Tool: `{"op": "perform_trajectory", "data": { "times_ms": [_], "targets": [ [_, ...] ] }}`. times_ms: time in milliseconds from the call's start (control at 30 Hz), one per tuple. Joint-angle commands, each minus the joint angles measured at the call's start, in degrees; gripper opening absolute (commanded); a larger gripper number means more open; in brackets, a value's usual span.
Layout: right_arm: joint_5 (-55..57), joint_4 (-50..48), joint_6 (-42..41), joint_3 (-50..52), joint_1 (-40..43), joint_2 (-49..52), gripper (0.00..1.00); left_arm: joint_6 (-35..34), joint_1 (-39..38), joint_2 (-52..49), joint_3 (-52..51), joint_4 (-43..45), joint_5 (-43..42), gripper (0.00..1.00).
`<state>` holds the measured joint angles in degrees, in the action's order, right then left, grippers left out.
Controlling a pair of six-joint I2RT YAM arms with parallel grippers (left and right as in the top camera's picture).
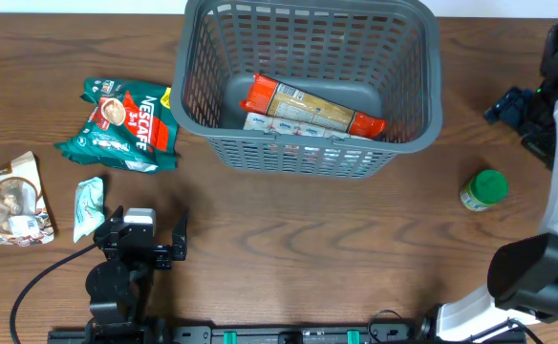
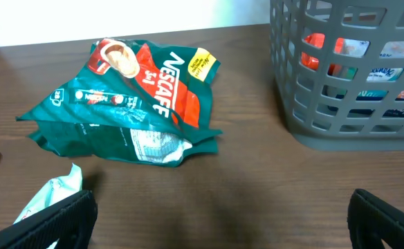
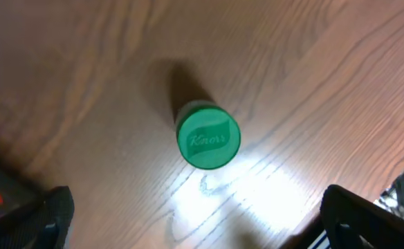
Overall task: Pack container
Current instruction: 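Move the right gripper above the green-capped Knorr jar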
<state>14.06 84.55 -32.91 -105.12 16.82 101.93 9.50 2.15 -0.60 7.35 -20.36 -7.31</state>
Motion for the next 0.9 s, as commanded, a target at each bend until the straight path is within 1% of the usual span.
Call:
{"op": "perform_trajectory", "data": {
  "times_ms": [0, 233, 533, 667, 867],
  "targets": [
    [-0.9, -2.9, -2.4, 6.4, 0.9, -0.5, 0.99, 1.0, 0.2, 0.4, -1.1, -0.1, 0.4, 0.99],
    [-1.0, -11.1, -2.9, 18.1, 1.5, -0.5, 0.99, 1.0, 0.2, 0.4, -1.1, -0.1, 0.4, 0.99],
    [-2.3, -18.9, -4.3, 28.3, 4.3, -0.5, 0.99, 1.0, 0.2, 0.4, -1.1, -0.1, 0.4, 0.99],
    [-3.7, -21.2, -3.2, 30.7, 5.7, -0.5, 0.99, 1.0, 0.2, 0.4, -1.1, -0.1, 0.4, 0.99],
    [-3.8, -23.4, -0.7, 31.1, 5.9, -0.5, 0.99, 1.0, 0.2, 0.4, -1.1, -0.1, 0.4, 0.99]
  ]
}}
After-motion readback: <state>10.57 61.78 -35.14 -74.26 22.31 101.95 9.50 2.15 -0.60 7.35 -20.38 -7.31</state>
